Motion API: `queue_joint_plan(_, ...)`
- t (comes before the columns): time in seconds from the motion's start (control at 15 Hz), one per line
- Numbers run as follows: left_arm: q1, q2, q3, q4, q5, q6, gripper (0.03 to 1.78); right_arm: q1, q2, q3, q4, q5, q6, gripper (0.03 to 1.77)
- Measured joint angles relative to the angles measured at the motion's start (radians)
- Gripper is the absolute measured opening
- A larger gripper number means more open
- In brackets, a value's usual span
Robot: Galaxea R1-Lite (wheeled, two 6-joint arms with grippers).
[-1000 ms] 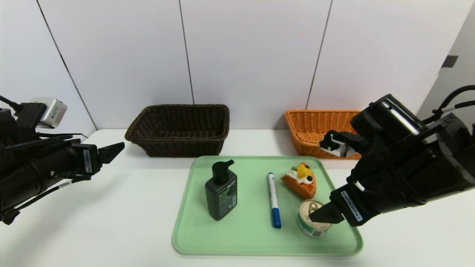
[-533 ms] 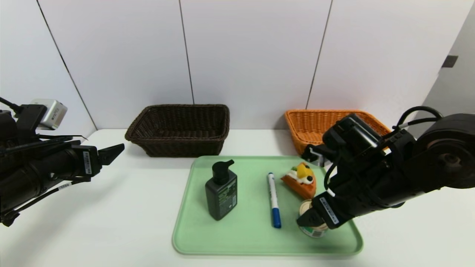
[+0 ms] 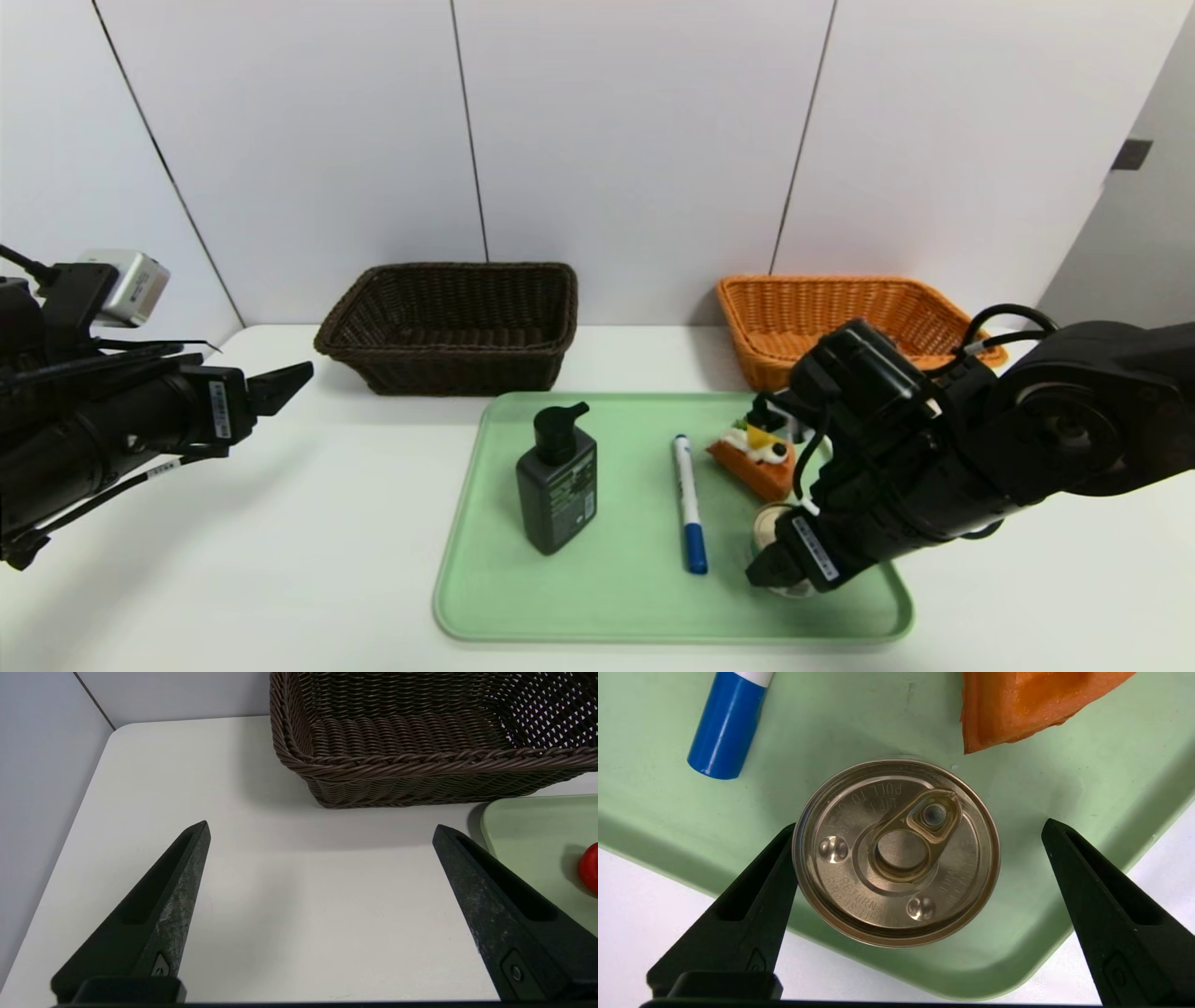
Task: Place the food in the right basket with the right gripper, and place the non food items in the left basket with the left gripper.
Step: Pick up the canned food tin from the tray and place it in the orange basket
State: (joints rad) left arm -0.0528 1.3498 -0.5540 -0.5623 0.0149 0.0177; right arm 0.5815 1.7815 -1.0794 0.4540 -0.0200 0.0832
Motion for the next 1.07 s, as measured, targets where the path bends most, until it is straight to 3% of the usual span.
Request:
queue_joint_plan(0.4, 0.001, -0.004, 0.000, -0.001, 0.000, -0.001, 1.69, 0.009, 0.013, 0.016, -0.076, -0.003, -0.005, 1.71)
queue_joint_plan(1.07, 0.000, -0.017, 0.003, 0.000, 0.000, 0.001, 1.69, 0.014, -0.007, 0.060, -0.078, -0.004, -0.017, 1.71)
